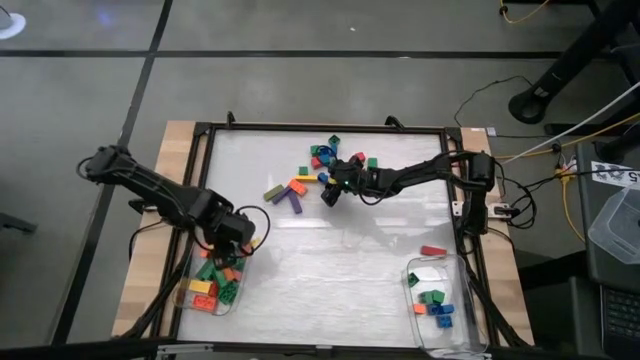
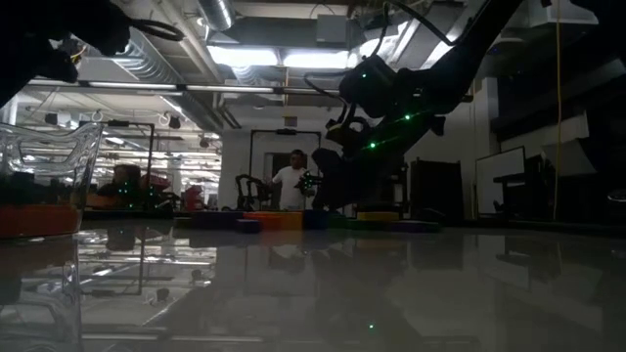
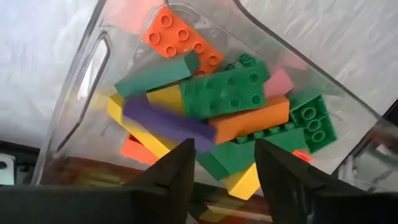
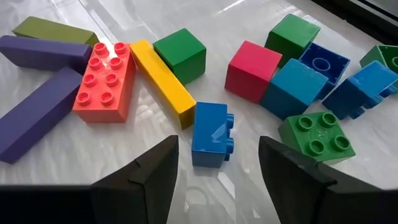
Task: Sort blocks by size
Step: Put the large violet wooden block into the left transparent bin, then put the small blue game piece into the right transparent bin
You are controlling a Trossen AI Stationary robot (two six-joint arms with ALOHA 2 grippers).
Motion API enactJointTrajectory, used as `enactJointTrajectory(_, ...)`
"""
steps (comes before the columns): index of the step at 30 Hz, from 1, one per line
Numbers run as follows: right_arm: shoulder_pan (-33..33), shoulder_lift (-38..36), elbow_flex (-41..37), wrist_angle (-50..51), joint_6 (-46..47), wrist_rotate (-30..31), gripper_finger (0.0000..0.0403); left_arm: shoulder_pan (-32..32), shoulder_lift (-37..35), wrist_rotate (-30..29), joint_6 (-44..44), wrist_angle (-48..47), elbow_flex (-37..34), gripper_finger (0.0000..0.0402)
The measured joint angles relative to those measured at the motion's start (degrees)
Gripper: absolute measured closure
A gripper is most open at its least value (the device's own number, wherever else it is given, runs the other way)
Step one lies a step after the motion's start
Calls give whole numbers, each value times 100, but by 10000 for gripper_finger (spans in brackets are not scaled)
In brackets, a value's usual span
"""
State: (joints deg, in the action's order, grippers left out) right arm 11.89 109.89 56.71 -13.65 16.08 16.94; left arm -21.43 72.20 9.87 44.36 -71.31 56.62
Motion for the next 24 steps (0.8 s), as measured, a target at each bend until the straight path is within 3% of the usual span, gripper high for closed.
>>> enactJointTrajectory(7, 16, 23, 0, -19, 2, 1, 182, 0, 77, -2, -284, 20, 0, 243)
enactJointTrajectory(18, 16, 631, 20, -633, 6, -10, 183, 2, 71, -51, -319, 45, 0, 254)
enactJointTrajectory(24, 14, 767, 182, -627, -118, -3, 235, 2, 71, -407, -625, 125, 0, 257)
